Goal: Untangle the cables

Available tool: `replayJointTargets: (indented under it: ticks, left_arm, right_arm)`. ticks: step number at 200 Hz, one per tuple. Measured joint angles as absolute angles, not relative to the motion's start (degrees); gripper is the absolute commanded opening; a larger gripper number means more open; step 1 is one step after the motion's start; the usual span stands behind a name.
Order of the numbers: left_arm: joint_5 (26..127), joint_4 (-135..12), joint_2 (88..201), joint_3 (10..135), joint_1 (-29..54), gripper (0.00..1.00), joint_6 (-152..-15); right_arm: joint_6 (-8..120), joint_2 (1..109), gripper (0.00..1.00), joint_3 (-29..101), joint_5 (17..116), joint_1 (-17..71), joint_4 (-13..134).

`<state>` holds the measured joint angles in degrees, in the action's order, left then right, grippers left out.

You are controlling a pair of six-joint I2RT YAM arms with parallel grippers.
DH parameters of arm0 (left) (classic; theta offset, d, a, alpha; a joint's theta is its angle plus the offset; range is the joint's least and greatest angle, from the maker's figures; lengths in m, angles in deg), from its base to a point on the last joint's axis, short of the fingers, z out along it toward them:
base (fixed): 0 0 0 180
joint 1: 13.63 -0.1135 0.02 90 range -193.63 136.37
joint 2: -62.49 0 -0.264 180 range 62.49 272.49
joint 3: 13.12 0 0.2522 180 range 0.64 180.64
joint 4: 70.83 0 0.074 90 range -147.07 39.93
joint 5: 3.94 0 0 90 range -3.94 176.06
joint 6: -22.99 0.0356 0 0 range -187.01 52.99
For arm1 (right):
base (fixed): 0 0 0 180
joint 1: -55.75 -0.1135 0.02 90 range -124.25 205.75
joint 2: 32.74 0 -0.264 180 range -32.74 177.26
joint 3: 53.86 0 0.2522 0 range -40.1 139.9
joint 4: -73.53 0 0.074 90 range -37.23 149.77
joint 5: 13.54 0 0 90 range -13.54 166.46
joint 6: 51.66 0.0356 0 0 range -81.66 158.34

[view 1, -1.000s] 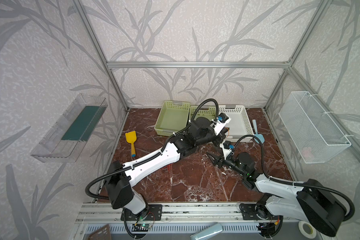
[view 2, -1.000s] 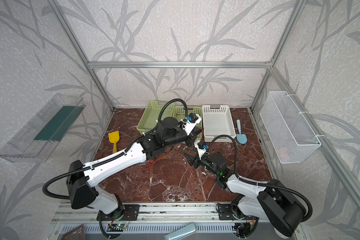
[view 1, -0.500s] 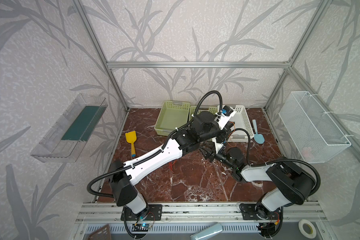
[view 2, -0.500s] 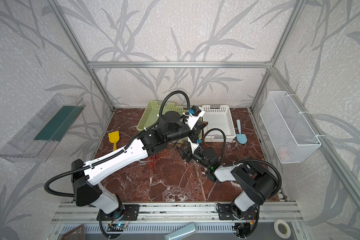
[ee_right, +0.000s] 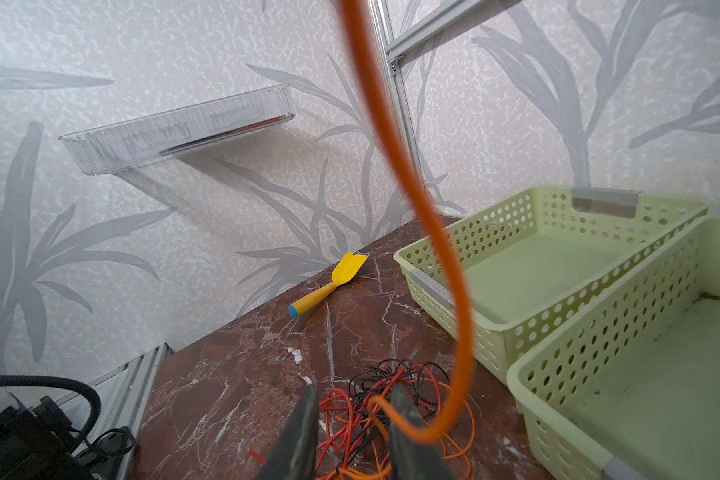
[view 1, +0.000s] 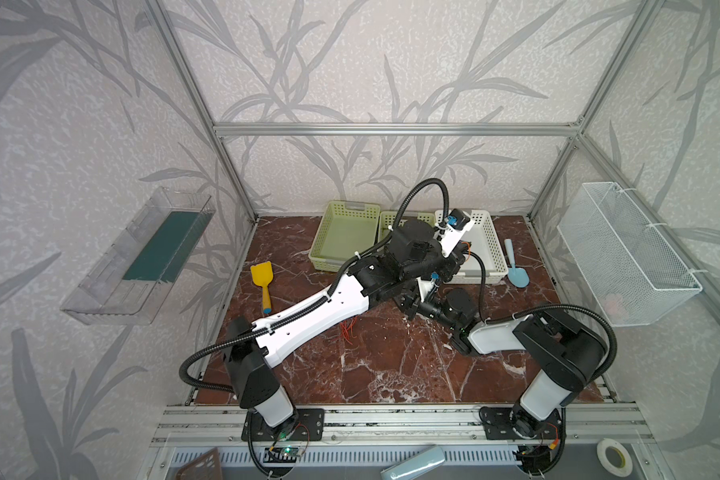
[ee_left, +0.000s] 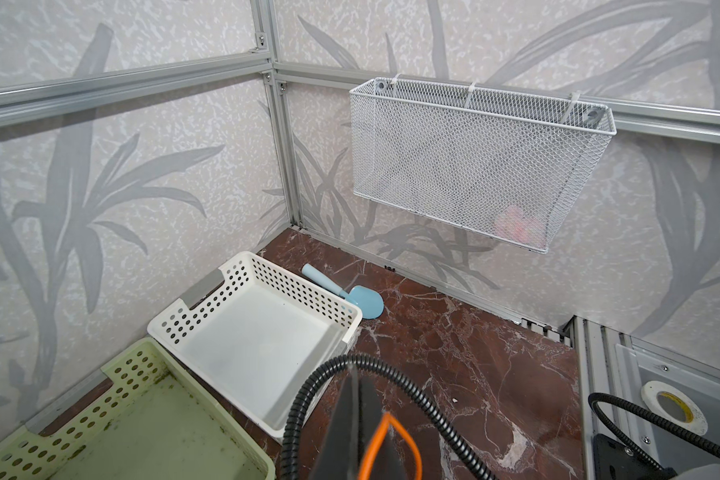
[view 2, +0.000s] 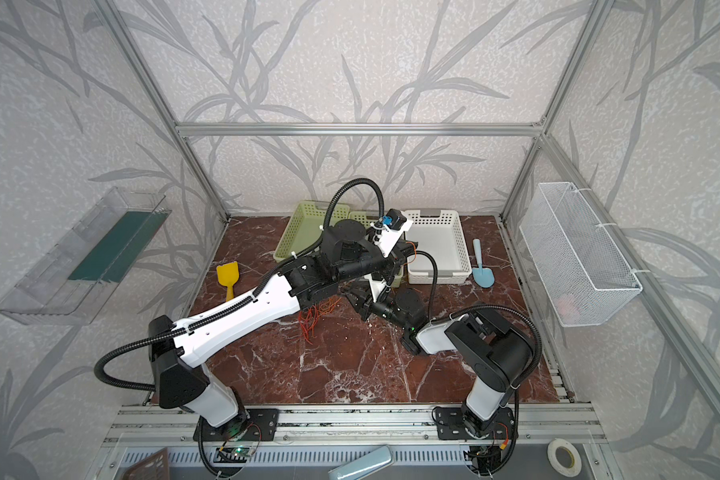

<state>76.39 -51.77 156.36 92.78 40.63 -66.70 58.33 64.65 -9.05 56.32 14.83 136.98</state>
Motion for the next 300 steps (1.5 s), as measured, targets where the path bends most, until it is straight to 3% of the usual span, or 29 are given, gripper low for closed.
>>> replayJointTargets:
  ticks: [13,31,116,130,150,166,208,224,244,270,300]
  left_arm:
    - [76.74,-51.4,156.38,92.78,40.63,0.0,-66.68]
    - [76.96,-51.22,156.4,92.78,40.63,0.0,-66.76]
    - [76.96,-51.53,156.23,92.19,40.63,0.0,-68.14]
    - [76.96,-51.83,155.92,91.34,40.63,0.0,-68.66]
    - [76.93,-52.86,155.62,89.74,40.65,0.0,-69.65]
    - [76.93,-53.06,155.62,88.87,40.65,0.0,-70.19]
    - [77.33,-53.21,155.62,87.89,40.63,0.0,-70.72]
    - [77.55,-53.19,155.62,87.89,40.37,0.07,-70.96]
    - [77.7,-52.64,155.62,87.89,39.69,0.27,-71.53]
    - [78.27,-50.98,155.53,87.82,37.7,0.62,-73.01]
    - [79.58,-49.56,153.5,85.53,34.23,0.83,-75.81]
  right_arm:
    - [58.76,64.65,0.3,-9.05,56.32,14.83,137.13]
    - [59.55,64.89,0.48,-9.05,56.96,14.83,137.39]
    - [61.98,67.01,0.58,-9.03,65.31,14.8,137.83]
    - [62.24,67.14,0.5,-8.61,64.93,14.8,137.83]
    - [62.44,67.53,0.29,-7.19,63.86,14.74,137.87]
    - [62.65,67.64,0.17,-6.4,63.03,14.61,138.01]
    - [63.29,67.69,0.01,-6.51,61.79,14.48,137.96]
    - [63.51,67.69,0.0,-6.78,61.39,14.45,138.01]
    - [63.92,67.69,0.0,-7.65,61.41,14.45,137.98]
    - [65.08,67.69,0.0,-9.11,61.94,14.45,137.98]
    - [67.68,67.69,0.0,-11.74,63.62,14.45,137.61]
